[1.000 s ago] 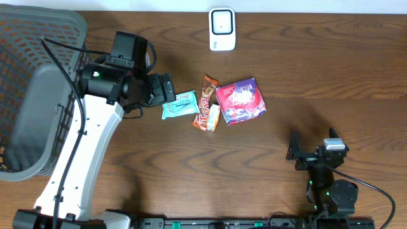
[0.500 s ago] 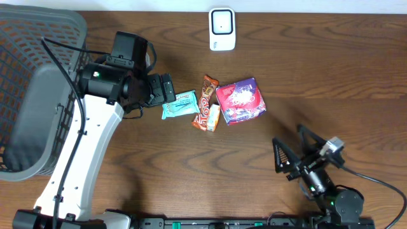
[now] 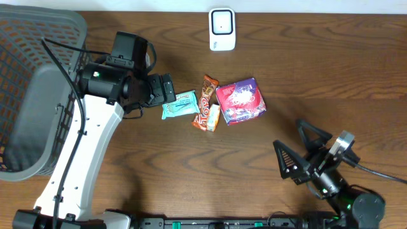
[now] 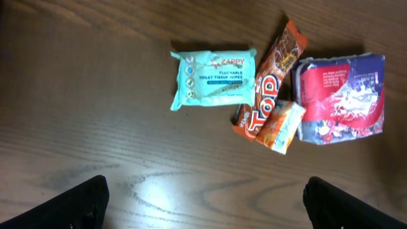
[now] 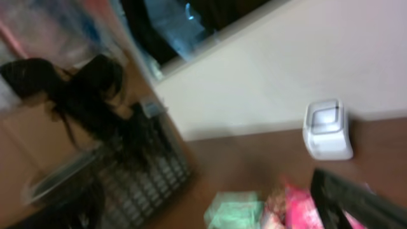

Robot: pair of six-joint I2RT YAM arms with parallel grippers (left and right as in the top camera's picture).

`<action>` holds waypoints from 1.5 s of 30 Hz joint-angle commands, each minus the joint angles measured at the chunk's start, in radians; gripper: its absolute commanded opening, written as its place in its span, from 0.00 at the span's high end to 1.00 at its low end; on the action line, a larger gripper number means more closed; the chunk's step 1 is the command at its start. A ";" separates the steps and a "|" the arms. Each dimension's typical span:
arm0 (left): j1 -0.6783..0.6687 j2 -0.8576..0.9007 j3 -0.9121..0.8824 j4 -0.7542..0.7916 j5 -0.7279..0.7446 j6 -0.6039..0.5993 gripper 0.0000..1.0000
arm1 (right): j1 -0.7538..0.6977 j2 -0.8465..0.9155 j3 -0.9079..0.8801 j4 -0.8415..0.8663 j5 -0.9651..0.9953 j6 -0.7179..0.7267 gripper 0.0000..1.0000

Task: Scan the item barcode
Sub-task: 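Reach the right gripper to the purple-red bag and grasp it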

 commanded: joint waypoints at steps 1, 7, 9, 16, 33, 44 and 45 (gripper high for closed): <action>0.002 0.004 0.004 -0.006 -0.010 0.003 0.02 | 0.004 0.191 0.205 -0.147 -0.011 -0.211 0.01; 0.002 0.004 0.004 -0.006 -0.010 0.003 0.02 | 0.005 0.636 0.658 -0.702 -0.009 -0.475 0.01; 0.002 0.004 0.004 -0.006 -0.010 0.003 0.02 | 0.007 0.750 0.771 -0.848 -0.010 -0.542 0.01; 0.002 0.004 0.004 -0.006 -0.010 0.003 0.02 | 0.008 1.107 0.951 -1.021 -0.152 -0.517 0.01; 0.002 0.004 0.004 -0.006 -0.010 0.003 0.02 | 0.021 1.582 0.951 -0.856 -0.029 -0.518 0.01; 0.002 0.004 0.004 -0.006 -0.010 0.003 0.02 | 0.074 1.657 0.951 -0.666 -0.016 -0.502 0.01; 0.002 0.004 0.004 -0.006 -0.010 0.003 0.02 | 0.075 1.657 0.951 -0.656 0.014 -0.501 0.01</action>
